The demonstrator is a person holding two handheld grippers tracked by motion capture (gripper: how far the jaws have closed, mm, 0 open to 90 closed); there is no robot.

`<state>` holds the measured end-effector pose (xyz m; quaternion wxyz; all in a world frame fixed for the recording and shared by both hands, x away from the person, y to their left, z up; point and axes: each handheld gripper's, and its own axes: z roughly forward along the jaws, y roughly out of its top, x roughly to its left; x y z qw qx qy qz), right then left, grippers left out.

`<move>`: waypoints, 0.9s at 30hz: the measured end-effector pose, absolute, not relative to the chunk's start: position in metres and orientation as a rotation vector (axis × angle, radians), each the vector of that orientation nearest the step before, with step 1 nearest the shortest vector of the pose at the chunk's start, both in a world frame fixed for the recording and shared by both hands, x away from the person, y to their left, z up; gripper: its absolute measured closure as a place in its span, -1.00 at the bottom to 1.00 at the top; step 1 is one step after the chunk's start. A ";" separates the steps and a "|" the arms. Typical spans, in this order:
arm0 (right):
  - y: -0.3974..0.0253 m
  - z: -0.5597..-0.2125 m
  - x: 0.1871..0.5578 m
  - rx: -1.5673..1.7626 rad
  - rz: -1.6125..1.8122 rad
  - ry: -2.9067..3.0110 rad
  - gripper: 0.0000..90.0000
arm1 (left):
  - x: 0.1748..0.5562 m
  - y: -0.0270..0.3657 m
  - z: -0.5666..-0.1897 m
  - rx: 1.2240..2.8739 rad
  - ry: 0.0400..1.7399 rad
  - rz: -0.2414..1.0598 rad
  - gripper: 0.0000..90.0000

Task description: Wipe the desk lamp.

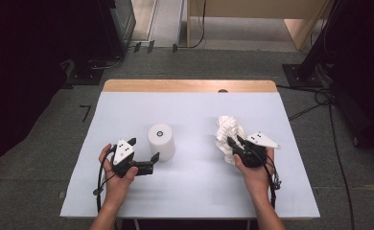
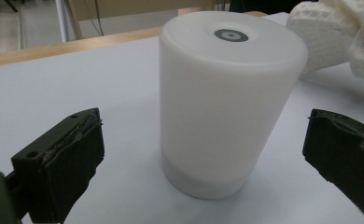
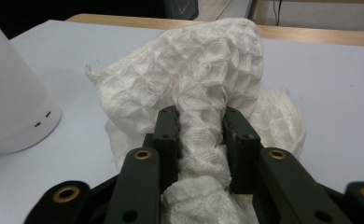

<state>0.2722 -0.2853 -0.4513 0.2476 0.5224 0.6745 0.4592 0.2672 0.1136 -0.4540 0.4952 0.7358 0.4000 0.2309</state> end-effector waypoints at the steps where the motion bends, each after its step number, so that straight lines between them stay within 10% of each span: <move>1: -0.286 -0.452 0.274 1.441 1.241 1.839 0.49 | 0.266 0.118 -0.454 1.772 0.984 0.558 -1.00; 16: -0.314 -0.436 0.266 1.444 1.203 1.811 -1.00 | 0.252 0.166 -0.459 1.735 1.072 0.581 -1.00; 27: -0.364 -0.447 0.232 1.461 1.069 1.780 -1.00 | 0.238 0.190 -0.467 1.739 1.117 0.598 -1.00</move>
